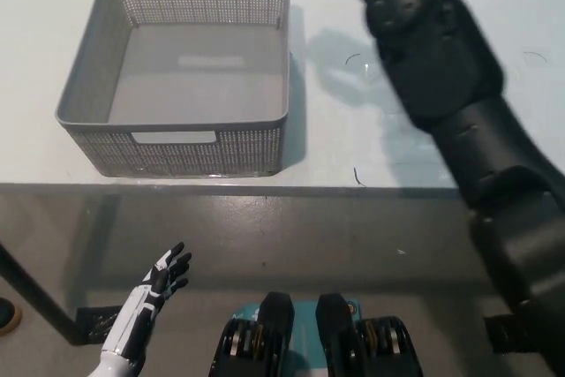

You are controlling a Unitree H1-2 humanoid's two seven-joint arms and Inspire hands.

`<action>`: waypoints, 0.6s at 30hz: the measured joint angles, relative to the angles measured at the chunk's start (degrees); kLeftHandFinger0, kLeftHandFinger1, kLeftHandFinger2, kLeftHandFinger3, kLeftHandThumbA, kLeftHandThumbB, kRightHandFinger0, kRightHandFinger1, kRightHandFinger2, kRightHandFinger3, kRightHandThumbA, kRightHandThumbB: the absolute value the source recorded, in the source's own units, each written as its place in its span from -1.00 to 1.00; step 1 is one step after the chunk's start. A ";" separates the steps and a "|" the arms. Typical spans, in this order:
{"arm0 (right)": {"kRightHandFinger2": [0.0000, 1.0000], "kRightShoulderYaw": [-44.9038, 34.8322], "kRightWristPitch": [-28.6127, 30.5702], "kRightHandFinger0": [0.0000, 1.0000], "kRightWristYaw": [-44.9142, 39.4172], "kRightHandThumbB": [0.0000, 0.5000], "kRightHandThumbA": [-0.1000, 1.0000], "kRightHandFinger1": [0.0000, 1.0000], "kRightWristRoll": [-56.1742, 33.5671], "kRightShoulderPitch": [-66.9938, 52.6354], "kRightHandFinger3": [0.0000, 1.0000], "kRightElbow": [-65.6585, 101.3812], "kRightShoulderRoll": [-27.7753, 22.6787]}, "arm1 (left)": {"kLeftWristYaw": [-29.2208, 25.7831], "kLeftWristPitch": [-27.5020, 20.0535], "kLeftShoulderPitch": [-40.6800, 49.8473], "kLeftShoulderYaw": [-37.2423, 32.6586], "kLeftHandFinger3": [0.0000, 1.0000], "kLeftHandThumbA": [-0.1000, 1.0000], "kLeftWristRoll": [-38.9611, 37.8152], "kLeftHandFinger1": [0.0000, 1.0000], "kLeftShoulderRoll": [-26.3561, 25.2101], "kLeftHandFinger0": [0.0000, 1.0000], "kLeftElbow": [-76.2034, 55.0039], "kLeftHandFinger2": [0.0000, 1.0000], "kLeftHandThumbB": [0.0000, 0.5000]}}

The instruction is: Use the right hand to pick up a webcam and put it into a container on the left side

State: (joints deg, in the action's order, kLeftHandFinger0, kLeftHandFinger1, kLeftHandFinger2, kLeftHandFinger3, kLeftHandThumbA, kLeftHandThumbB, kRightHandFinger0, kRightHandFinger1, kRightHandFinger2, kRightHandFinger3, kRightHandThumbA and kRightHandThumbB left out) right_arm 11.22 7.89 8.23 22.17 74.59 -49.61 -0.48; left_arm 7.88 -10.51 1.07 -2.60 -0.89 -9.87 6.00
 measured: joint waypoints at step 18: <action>0.50 4.03 2.92 -1.00 1.89 -0.27 -1.00 -0.27 0.56 2.81 0.54 -24.32 9.96 | 0.06 0.10 -0.22 -0.09 1.00 1.00 0.00 1.00 -0.03 1.00 -0.36 1.00 -0.44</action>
State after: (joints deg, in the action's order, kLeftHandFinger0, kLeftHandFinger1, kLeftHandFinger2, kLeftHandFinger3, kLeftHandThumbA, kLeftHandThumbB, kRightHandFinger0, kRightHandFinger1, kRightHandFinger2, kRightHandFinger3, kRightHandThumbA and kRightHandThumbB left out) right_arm 15.24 10.80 10.12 22.73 77.40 -73.93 9.48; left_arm 7.95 -10.40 0.85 -2.68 -0.89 -9.90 5.64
